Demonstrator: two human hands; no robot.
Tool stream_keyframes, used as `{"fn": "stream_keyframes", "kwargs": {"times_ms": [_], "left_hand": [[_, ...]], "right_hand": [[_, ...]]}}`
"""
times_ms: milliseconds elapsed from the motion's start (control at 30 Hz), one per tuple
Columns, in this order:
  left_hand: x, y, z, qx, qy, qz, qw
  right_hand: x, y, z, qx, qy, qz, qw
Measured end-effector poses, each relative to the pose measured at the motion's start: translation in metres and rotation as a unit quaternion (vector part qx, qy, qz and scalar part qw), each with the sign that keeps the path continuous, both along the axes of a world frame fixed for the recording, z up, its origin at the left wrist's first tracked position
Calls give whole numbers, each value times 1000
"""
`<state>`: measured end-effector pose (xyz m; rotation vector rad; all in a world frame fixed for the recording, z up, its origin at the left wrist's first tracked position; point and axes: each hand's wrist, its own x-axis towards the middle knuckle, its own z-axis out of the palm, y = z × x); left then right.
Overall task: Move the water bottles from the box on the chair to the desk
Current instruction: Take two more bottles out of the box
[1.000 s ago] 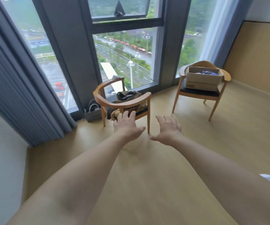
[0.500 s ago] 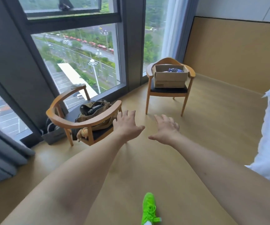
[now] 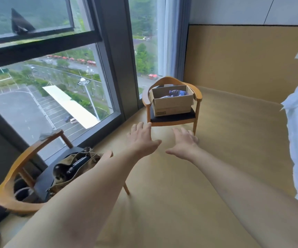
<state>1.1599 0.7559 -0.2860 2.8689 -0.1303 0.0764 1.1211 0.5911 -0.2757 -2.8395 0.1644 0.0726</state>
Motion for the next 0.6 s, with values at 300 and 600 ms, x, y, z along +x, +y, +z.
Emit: {"fn": "stream_keyframes", "kwargs": {"times_ms": [300,600], "left_hand": [[165,-37,-24,-11,17,-54,998],[377,-68,-36,-33,32,-88,995]], "right_hand": [[145,-38,-20,-6,41,-38,998],[345,-62,-34,-17,60,-69,996]]}}
